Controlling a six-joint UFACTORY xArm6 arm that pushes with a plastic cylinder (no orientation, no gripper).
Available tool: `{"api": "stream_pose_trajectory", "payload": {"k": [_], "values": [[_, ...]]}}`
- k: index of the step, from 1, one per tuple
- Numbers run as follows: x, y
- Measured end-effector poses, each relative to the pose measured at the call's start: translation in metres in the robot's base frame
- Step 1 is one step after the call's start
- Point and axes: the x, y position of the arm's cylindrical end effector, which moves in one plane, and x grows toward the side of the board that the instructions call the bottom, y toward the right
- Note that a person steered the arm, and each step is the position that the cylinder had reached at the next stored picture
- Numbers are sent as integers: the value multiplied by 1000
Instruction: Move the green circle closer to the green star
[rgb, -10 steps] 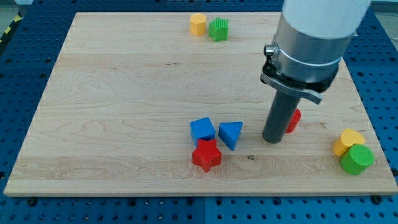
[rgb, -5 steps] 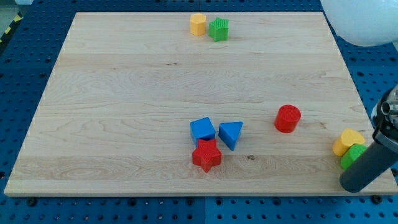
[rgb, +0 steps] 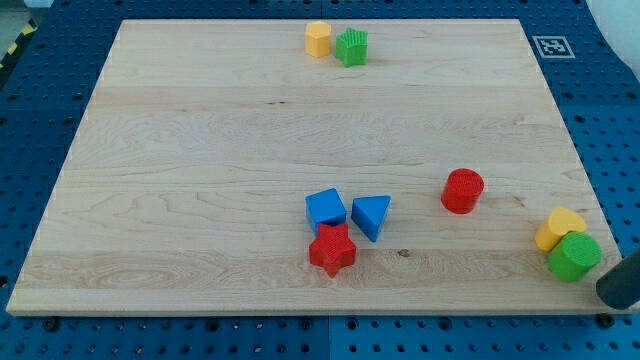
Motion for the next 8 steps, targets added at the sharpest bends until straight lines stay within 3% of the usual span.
{"api": "stream_pose_trajectory", "payload": {"k": [4, 8], "values": [[0, -19], [-26, -18]]}}
